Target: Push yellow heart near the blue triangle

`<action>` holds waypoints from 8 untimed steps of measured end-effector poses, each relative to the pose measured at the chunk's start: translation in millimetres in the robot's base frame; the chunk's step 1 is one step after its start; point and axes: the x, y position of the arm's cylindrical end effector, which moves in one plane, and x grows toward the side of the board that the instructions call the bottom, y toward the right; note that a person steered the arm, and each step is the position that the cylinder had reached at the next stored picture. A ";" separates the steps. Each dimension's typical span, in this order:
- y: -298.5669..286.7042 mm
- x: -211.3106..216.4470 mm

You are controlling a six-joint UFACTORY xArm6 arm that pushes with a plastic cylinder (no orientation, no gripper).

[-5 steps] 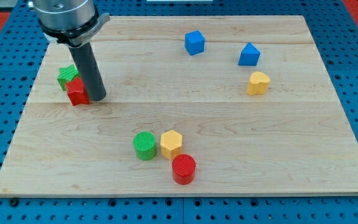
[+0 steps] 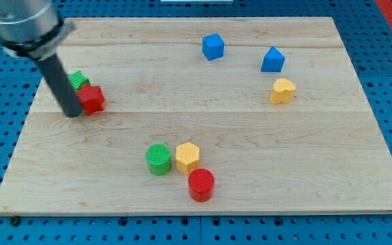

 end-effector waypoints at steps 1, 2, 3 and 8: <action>94.0 0.0; 98.4 -0.1; 66.9 -0.3; 326.1 -11.6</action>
